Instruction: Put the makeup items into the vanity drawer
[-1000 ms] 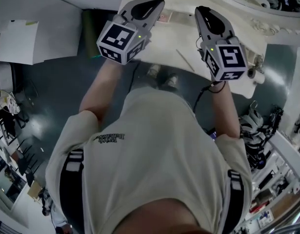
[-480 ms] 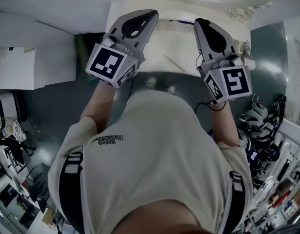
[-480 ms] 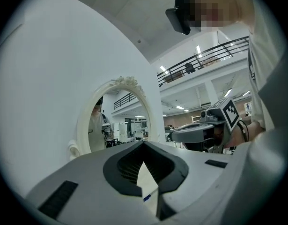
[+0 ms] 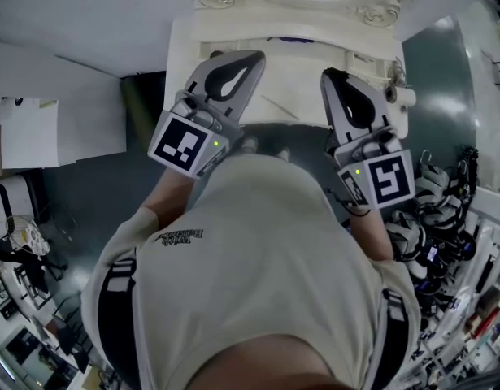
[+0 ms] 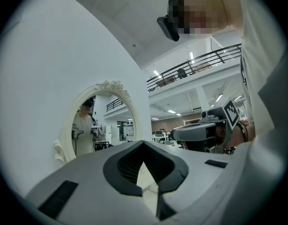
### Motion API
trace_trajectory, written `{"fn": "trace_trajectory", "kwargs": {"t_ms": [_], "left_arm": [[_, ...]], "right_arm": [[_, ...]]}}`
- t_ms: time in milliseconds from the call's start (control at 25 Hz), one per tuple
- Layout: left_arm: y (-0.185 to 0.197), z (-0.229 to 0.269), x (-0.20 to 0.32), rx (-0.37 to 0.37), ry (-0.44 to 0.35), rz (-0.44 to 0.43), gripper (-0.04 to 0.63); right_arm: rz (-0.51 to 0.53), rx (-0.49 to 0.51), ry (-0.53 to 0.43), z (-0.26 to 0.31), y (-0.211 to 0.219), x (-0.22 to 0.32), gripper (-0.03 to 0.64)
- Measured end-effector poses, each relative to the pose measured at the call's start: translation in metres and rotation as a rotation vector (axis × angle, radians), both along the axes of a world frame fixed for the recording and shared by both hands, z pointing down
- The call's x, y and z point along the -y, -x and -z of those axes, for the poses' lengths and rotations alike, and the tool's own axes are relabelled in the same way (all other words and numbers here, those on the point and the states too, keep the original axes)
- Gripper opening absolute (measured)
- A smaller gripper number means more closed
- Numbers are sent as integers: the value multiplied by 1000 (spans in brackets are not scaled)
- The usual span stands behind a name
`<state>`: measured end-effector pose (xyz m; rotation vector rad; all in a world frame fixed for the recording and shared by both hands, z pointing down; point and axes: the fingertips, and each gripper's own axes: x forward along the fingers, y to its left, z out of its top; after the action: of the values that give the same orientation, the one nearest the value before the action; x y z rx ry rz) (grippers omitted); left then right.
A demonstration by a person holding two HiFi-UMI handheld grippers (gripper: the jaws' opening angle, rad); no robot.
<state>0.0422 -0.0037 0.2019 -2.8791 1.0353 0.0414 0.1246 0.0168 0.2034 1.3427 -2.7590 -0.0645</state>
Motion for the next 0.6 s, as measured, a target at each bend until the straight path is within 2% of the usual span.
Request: {"fn": "trace_trajectory", "kwargs": {"t_ms": [240,600], "left_arm": [[-10,-7,-16,18,19,-25,14],[-2,-9,-17,10,28,29,14]], "right_arm": [[20,4,17,-8,-2,-11,6],[43,-10,29,-12,-3,-12,6]]}}
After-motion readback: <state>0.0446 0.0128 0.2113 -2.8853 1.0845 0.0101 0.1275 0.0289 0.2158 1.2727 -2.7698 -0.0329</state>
